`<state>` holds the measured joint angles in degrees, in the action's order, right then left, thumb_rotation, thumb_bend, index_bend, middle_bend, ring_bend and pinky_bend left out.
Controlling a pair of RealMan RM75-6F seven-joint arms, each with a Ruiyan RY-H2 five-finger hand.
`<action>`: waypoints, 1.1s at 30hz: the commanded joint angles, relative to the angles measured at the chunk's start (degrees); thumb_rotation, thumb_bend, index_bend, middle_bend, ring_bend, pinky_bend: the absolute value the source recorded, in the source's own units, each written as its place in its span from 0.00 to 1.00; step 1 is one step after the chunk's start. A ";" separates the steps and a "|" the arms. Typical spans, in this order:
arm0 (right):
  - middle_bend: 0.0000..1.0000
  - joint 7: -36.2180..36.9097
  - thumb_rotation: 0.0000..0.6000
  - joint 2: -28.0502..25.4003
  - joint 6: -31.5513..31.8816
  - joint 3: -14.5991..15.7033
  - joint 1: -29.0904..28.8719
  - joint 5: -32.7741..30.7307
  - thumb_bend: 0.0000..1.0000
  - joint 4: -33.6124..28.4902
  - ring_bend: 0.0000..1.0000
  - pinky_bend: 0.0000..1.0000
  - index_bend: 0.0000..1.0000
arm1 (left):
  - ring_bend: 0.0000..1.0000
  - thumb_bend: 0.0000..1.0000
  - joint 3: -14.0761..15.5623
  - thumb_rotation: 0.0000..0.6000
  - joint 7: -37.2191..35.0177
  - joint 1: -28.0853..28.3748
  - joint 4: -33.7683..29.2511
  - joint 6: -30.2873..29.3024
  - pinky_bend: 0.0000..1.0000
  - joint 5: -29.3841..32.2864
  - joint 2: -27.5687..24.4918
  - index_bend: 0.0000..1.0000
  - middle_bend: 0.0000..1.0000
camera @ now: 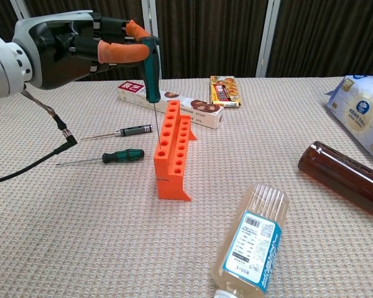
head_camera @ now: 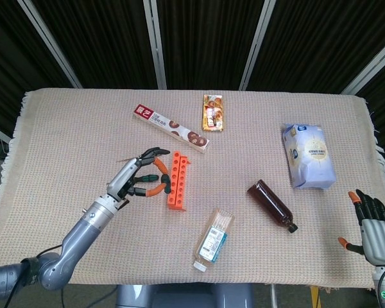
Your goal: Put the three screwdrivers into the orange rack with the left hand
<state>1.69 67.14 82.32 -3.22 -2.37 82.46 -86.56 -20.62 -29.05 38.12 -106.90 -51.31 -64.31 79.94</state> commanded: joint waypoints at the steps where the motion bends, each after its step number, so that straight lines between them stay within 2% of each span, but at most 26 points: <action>1: 0.00 -0.40 1.00 -0.11 -0.43 0.00 -0.10 -0.30 0.00 -0.22 0.00 0.00 0.00 | 0.00 0.57 -0.46 1.00 -1.08 0.77 0.67 1.24 0.00 0.36 0.10 0.67 0.13; 11: 0.00 -0.81 1.00 -0.02 -0.82 -0.12 -0.26 -0.72 0.00 -0.50 0.00 0.00 0.00 | 0.00 0.57 -0.61 1.00 -1.42 1.40 2.08 1.70 0.00 0.52 -0.15 0.67 0.13; 33: 0.00 -1.14 1.00 0.02 -0.93 -0.27 -0.19 -1.28 0.00 -0.65 0.00 0.00 0.00 | 0.00 0.57 1.33 1.00 1.06 2.33 5.04 1.19 0.00 0.38 2.40 0.68 0.13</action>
<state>0.55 67.15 81.38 -3.48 -2.56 81.19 -87.21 -19.31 -28.00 40.45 -101.88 -50.10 -63.90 82.33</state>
